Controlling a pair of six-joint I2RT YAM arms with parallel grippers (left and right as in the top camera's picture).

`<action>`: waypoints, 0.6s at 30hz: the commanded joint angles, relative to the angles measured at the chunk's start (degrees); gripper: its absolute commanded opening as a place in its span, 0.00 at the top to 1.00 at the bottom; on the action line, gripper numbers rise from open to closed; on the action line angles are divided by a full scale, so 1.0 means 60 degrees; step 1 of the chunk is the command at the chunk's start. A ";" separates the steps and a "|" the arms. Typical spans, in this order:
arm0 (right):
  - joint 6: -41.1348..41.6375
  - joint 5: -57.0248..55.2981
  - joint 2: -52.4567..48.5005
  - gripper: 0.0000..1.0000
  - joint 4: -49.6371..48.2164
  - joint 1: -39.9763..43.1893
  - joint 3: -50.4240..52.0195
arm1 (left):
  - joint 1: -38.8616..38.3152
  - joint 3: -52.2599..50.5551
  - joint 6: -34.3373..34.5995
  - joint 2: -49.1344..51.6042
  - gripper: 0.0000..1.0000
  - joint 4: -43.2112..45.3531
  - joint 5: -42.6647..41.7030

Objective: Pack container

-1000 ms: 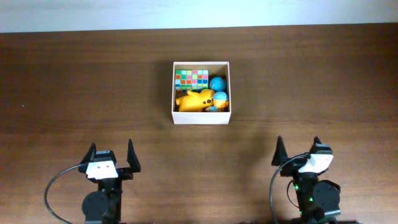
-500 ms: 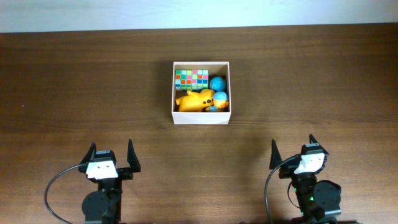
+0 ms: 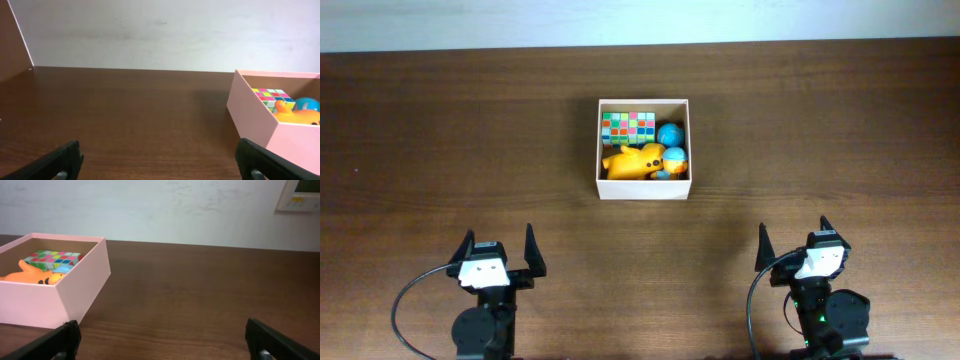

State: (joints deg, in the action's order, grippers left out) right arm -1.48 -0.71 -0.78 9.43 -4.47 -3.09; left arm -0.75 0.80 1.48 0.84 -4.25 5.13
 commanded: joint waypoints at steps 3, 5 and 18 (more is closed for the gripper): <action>0.0073 0.0051 0.0098 0.01 -0.0007 0.0055 0.0095 | -0.0044 -0.0047 -0.0120 -0.0091 0.01 0.0007 0.0036; 0.0069 0.0051 0.0098 0.01 -0.0007 0.0029 0.0095 | -0.0044 -0.0047 -0.0120 -0.0091 0.01 0.0007 0.0036; 0.0073 0.0051 0.0095 0.01 -0.0007 -0.0062 0.0095 | -0.0044 -0.0047 -0.0120 -0.0091 0.01 0.0007 0.0036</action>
State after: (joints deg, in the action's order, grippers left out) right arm -1.48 -0.71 -0.78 9.43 -4.56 -3.09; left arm -0.75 0.80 1.48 0.84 -4.25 5.13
